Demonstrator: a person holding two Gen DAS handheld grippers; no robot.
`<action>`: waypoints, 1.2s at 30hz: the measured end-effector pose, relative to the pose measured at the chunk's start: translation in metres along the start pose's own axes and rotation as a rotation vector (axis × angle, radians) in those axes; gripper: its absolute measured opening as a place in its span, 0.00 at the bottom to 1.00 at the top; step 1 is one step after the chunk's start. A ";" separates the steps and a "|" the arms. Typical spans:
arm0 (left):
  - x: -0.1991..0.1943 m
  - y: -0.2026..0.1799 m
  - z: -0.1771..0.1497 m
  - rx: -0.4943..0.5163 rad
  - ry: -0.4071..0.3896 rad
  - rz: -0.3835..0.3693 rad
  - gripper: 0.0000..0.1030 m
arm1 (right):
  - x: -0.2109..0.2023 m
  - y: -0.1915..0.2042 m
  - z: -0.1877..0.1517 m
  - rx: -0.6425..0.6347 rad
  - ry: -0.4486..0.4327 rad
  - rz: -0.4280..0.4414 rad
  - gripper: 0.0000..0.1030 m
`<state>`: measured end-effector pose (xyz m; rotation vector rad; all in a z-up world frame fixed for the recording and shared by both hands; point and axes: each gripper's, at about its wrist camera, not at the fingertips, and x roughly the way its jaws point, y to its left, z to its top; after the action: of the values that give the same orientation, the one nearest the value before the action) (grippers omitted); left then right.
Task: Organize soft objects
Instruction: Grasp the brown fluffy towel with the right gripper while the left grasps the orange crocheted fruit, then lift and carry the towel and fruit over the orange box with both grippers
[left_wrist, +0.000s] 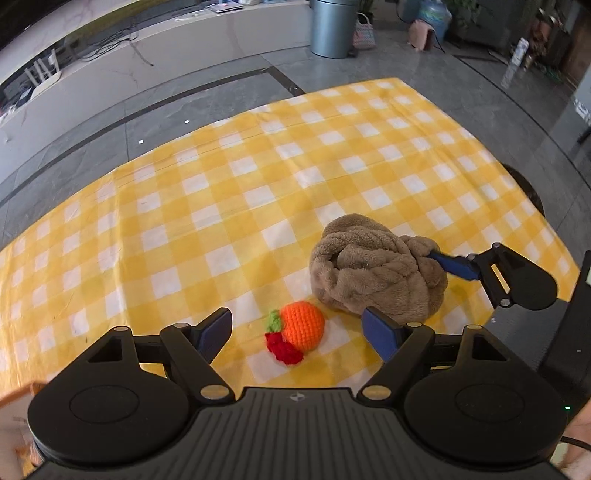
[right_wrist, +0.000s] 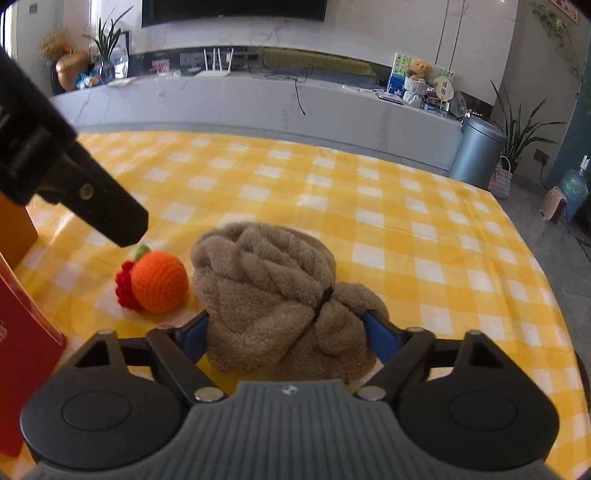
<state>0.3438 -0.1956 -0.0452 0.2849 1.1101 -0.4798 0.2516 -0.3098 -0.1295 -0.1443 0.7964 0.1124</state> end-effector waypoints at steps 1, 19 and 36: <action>0.004 -0.002 0.001 0.005 0.006 0.000 0.91 | 0.000 -0.001 0.001 0.006 0.020 0.005 0.69; 0.076 -0.026 0.010 0.069 0.218 0.118 0.87 | -0.010 -0.034 0.006 0.185 0.134 -0.092 0.47; 0.024 -0.050 -0.018 0.111 0.051 0.164 0.50 | -0.031 -0.037 0.009 0.200 0.087 -0.111 0.46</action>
<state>0.3128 -0.2357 -0.0739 0.4838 1.1014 -0.3909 0.2423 -0.3465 -0.0973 -0.0039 0.8797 -0.0791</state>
